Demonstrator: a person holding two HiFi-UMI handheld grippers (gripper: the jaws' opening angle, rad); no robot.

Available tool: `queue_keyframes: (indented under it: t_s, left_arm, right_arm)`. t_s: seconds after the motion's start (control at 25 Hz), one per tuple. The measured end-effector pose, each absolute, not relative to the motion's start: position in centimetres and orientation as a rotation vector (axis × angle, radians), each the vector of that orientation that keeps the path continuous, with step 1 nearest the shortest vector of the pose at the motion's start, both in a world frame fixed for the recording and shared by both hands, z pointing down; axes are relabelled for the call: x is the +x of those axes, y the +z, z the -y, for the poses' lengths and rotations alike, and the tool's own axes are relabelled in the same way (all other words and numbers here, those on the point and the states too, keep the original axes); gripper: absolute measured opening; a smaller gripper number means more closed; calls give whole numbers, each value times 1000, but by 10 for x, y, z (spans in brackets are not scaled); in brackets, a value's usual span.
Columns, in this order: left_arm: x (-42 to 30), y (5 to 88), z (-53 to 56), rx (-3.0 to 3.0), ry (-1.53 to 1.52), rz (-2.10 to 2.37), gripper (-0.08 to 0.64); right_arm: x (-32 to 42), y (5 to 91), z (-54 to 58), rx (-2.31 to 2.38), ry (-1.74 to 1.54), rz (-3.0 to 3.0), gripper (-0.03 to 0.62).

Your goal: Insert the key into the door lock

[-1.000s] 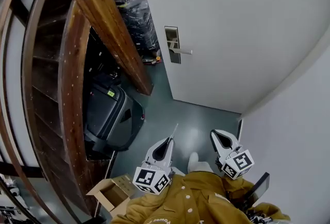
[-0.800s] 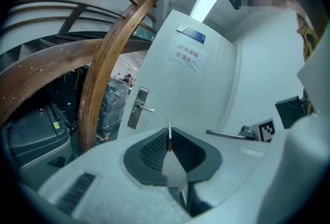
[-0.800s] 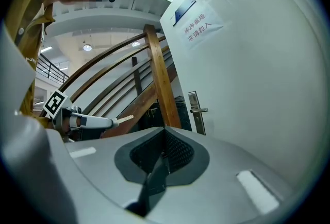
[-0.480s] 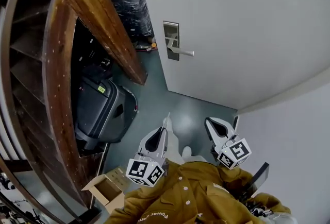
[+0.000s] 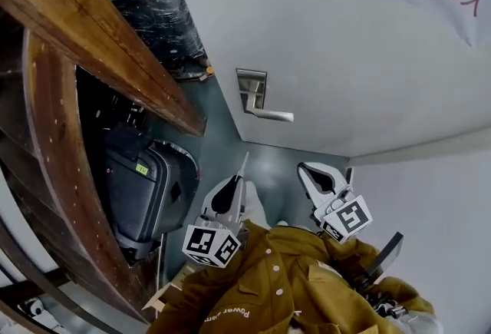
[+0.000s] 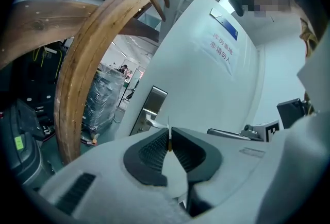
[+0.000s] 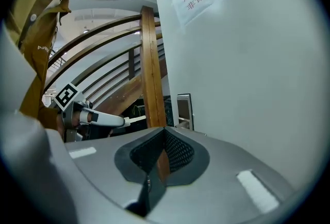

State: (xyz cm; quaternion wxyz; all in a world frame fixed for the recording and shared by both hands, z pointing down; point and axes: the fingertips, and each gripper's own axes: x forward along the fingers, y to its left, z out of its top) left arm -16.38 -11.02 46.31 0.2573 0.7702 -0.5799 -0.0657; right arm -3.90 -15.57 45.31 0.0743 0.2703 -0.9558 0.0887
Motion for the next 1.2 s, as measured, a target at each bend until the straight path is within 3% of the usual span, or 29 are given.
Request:
queue_keyframes:
  t_s: [0.2,0.4,0.6,0.96,1.2]
  left_arm:
    - [-187,461,157,2115,-165,1508,28]
    - [-200,464,179,2106,-162,1488,28]
    - [-202,463,193,2068,-210,1496,28]
    - [-201,467,206,2023,-231,1517,28]
    - [-204,484,204,1925,-333,1508,28]
  right_arm:
    - [-68,449,199,809,120,2814,108]
    - [-85,442,227,763,-42,2816,159]
    - [-85,460,251,622,-140,2697,250]
    - [-91,512,284,423,-78,2632,233]
    - [-92,531,284,335,-102,2584,152]
